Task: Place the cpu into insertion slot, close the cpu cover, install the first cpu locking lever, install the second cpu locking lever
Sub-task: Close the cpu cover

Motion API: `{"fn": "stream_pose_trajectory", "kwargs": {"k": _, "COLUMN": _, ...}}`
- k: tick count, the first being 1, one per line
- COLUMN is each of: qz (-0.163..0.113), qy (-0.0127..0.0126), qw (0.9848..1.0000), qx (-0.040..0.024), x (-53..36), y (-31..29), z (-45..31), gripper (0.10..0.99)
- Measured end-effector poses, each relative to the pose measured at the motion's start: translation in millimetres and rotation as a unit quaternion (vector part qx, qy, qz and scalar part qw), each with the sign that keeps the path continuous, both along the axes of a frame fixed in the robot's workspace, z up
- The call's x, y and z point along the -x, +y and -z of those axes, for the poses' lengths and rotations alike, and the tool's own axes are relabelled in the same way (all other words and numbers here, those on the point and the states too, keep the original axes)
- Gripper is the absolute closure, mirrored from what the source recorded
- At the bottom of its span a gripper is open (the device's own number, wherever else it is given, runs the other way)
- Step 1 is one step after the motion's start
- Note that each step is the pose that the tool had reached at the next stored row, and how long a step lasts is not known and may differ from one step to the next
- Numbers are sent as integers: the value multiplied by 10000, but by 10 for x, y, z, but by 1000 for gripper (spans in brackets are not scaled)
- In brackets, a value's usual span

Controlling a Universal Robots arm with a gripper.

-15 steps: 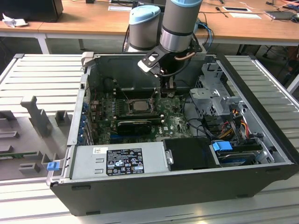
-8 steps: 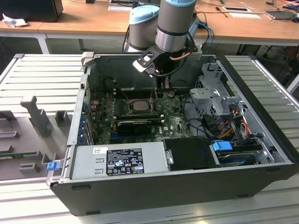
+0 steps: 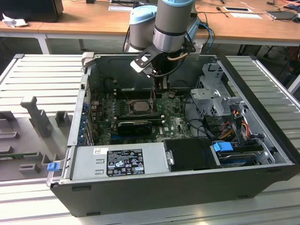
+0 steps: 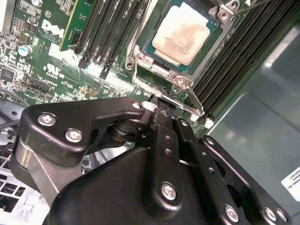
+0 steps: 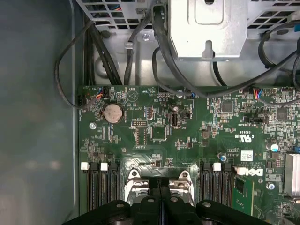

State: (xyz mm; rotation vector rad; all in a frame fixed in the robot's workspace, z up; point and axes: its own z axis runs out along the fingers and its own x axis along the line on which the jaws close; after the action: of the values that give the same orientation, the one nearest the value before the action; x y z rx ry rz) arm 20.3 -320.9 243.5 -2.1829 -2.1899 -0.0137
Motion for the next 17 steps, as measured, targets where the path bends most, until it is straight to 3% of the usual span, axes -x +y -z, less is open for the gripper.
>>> {"fn": "stream_pose_trajectory", "kwargs": {"k": 10, "qz": -1, "qy": 0, "qw": 10000, "qx": -1, "x": 157, "y": 0, "z": 12, "gripper": 980}}
{"fn": "stream_pose_trajectory", "kwargs": {"k": 16, "qz": -279, "qy": 0, "qw": 9996, "qx": -17, "x": 198, "y": -8, "z": 133, "gripper": 980}}
{"fn": "stream_pose_trajectory", "kwargs": {"k": 17, "qz": -297, "qy": 1, "qw": 9996, "qx": -20, "x": 252, "y": -9, "z": 138, "gripper": 980}}
